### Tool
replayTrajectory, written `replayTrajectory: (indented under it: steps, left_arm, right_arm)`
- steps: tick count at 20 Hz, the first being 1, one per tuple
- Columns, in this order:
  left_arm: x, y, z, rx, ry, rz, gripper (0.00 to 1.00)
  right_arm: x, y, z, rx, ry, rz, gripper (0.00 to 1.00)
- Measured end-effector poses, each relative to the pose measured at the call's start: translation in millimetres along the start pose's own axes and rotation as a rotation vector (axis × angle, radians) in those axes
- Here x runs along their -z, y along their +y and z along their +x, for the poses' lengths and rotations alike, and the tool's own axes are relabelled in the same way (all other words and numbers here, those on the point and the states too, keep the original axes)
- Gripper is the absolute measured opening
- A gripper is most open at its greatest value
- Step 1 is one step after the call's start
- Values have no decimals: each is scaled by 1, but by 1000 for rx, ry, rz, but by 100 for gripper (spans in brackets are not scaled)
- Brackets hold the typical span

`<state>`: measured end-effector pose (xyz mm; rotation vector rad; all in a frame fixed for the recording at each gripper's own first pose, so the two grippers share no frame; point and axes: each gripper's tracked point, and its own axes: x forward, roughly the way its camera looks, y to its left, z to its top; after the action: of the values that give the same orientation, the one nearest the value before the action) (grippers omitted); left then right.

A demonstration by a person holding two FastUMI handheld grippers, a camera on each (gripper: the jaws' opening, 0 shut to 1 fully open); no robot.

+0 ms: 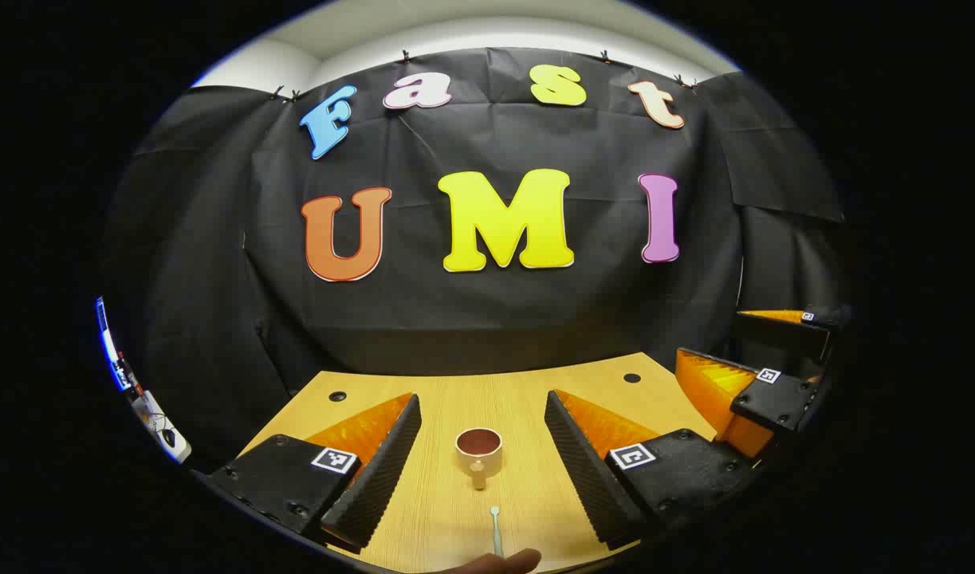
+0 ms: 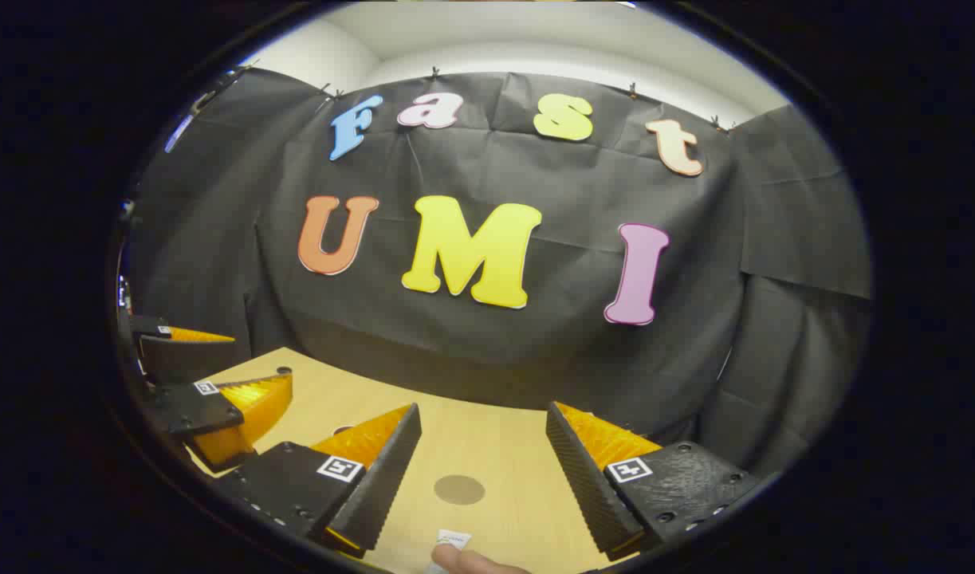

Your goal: Put the toothbrush and toothpaste on the desktop into the cup, then pick up the cup and place it on the coaster on the desktop.

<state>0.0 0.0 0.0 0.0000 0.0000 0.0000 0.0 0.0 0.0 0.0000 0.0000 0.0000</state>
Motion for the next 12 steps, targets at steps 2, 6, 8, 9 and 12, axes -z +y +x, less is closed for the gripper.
replayTrajectory:
  steps: [2,6,8,9,12]
  left_arm:
    - [2,2,0,-1,1,1,99]
    - [2,2,4,-8,0,-7,99]
    - [5,5,5,-21,8,-8,99]
    - [6,5,7,-25,12,-8,99]
    - [16,5,13,-25,36,-4,99]
  right_arm:
    - [-1,3,1,-10,-3,-13,97]
    - [1,4,3,-21,3,-26,97]
    - [2,2,7,-18,9,-27,95]
    - [4,3,6,-20,13,-27,95]
    - [6,1,11,-18,20,-27,98]
